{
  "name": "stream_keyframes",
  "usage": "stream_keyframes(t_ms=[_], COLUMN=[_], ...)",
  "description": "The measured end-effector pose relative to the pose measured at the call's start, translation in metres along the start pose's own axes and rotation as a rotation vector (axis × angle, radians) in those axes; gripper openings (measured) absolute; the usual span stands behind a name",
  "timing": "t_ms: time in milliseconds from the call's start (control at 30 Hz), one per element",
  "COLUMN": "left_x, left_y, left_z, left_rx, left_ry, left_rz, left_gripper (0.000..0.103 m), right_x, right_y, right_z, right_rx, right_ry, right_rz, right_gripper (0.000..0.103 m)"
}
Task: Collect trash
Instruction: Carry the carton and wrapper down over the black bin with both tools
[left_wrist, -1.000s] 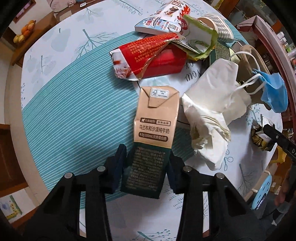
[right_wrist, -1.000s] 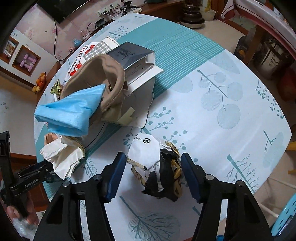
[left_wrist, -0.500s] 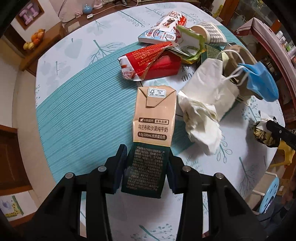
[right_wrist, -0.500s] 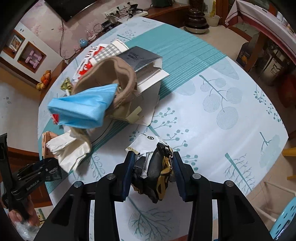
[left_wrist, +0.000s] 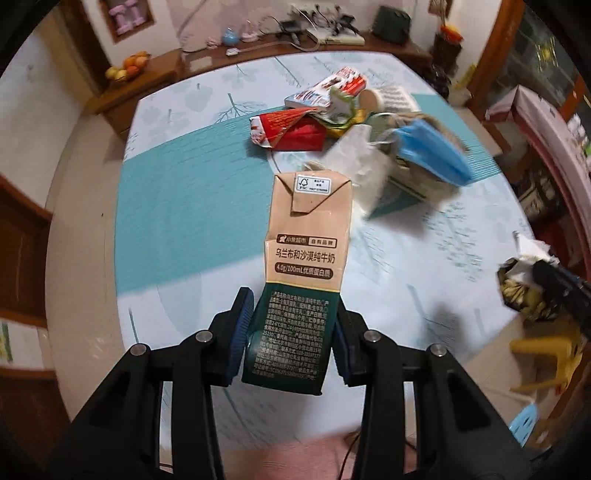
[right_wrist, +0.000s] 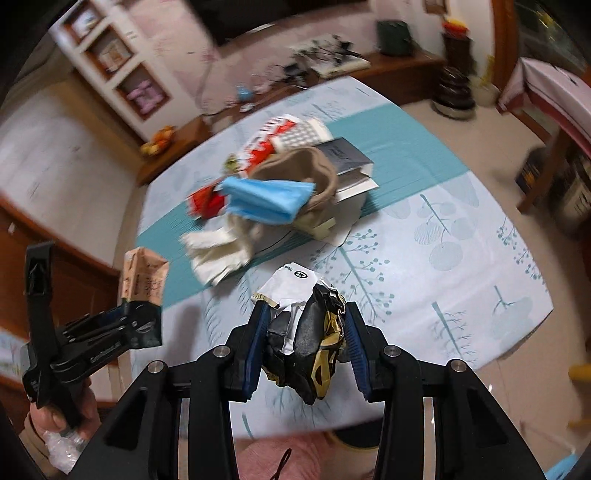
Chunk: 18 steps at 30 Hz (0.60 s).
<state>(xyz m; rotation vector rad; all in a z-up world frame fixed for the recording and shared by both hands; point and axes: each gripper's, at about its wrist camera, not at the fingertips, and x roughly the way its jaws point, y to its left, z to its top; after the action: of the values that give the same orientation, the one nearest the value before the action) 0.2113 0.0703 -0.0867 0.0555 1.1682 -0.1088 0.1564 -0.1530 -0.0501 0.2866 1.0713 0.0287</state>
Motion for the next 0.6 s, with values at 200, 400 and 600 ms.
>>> stream_keyframes(t_ms=[200, 400, 600], left_x=[-0.05, -0.067, -0.058], left_y=[-0.051, -0.092, -0.121], left_z=[-0.077, -0.149, -0.202], left_rx=[-0.07, -0.099, -0.064], left_ry=[-0.048, -0.02, 0.05], left_rz=[-0.001, -0.015, -0.025], left_gripper=[0.036, 0.036, 0.036], right_x=[-0.049, -0.065, -0.054], right_y=[-0.009, -0.025, -0.039], right_z=[-0.051, -0.108, -0.154], right_rx=[-0.114, -0.144, -0.108], right_ry=[-0.002, 0.04, 0.108], right_rz=[0.083, 0.126, 0.141], right_gripper=[0.04, 0.04, 0.04])
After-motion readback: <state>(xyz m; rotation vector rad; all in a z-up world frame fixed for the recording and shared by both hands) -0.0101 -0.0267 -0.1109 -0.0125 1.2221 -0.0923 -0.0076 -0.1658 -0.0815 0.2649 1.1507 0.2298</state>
